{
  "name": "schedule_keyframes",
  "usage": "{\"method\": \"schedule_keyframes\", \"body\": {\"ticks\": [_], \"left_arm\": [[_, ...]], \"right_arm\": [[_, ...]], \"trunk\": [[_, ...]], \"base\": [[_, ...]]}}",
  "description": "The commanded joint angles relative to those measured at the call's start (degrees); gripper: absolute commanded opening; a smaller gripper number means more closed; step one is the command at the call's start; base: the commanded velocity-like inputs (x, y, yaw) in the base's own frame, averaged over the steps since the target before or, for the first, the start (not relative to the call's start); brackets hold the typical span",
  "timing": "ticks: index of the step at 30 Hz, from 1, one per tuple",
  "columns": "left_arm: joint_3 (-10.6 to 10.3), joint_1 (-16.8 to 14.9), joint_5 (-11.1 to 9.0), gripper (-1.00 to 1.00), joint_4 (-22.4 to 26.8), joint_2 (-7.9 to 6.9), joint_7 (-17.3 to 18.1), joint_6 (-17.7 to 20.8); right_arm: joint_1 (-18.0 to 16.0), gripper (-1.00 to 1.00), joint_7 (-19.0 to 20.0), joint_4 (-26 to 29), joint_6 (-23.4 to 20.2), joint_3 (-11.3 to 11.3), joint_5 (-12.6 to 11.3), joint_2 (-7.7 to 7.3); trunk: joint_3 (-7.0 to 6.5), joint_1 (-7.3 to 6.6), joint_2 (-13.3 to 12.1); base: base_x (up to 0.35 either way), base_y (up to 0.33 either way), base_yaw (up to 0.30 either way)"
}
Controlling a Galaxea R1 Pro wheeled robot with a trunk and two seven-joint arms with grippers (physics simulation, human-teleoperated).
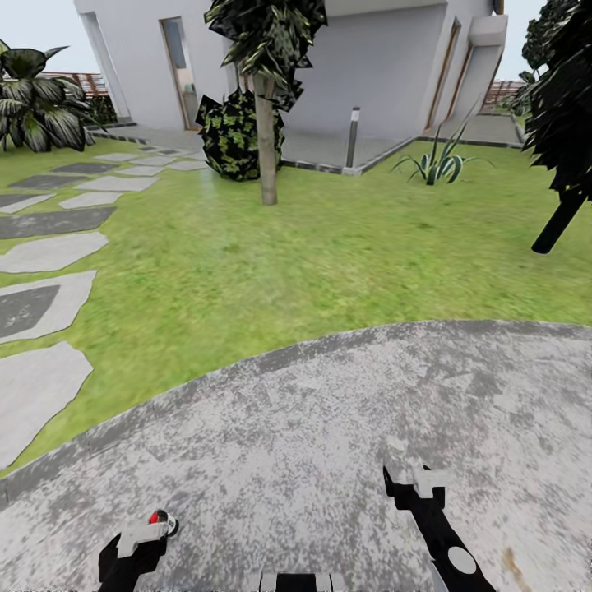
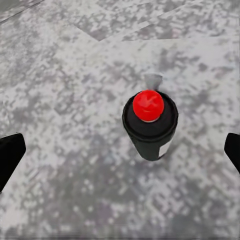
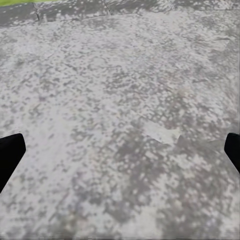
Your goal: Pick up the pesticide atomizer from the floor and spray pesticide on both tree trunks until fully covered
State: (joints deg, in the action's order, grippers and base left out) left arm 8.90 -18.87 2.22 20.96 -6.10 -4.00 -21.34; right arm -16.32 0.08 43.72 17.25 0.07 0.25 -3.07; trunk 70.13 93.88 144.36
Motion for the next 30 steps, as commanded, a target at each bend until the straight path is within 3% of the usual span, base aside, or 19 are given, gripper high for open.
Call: {"method": "schedule_keyframes", "body": {"ticks": [1,8,17,30], "left_arm": [[0.12,-0.03,0.24,1.0,-0.05,0.0,-0.14,-0.19],[0.15,-0.03,0.24,1.0,-0.05,0.01,-0.16,-0.19],[0.08,0.01,0.27,1.0,-0.05,0.11,-0.34,-0.28],[0.16,-0.07,0.24,1.0,-0.05,0.06,-0.53,-0.28]], "right_arm": [[-0.02,1.0,0.01,-0.03,0.17,-0.01,0.04,-0.01],[-0.02,1.0,0.01,-0.03,0.16,-0.03,0.03,-0.01],[-0.02,1.0,0.01,-0.03,0.16,0.02,0.03,-0.01],[-0.02,1.0,0.01,0.05,0.29,0.02,0.01,-0.04]], "trunk": [[0.27,0.01,0.03],[1.82,0.19,0.12],[1.82,0.19,0.12],[1.82,0.19,0.12]], "base": [[0.0,0.0,-0.078],[0.0,0.0,-0.228],[0.003,0.0,-0.028],[0.164,0.0,0.0]]}}
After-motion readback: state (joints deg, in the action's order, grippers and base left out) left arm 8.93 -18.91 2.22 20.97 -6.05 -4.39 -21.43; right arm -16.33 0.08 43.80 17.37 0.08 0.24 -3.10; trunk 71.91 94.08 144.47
